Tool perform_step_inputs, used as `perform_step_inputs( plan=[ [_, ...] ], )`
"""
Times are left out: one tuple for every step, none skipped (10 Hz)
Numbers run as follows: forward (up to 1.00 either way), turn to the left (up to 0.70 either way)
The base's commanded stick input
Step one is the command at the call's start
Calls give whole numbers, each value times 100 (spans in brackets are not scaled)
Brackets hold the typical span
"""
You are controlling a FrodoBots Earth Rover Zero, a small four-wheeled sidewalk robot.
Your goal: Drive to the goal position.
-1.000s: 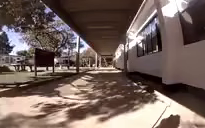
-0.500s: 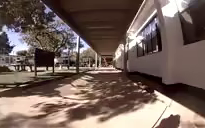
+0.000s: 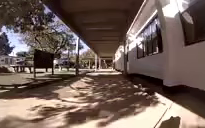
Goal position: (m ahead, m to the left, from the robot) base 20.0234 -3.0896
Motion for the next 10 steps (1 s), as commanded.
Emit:
perform_step_inputs(
  plan=[
    [100, 1],
    [100, 1],
    [100, 1],
    [100, 1],
    [100, 1],
    [100, 1],
    [100, 1],
    [100, 1],
    [100, 1],
    [100, 1]
  ],
)
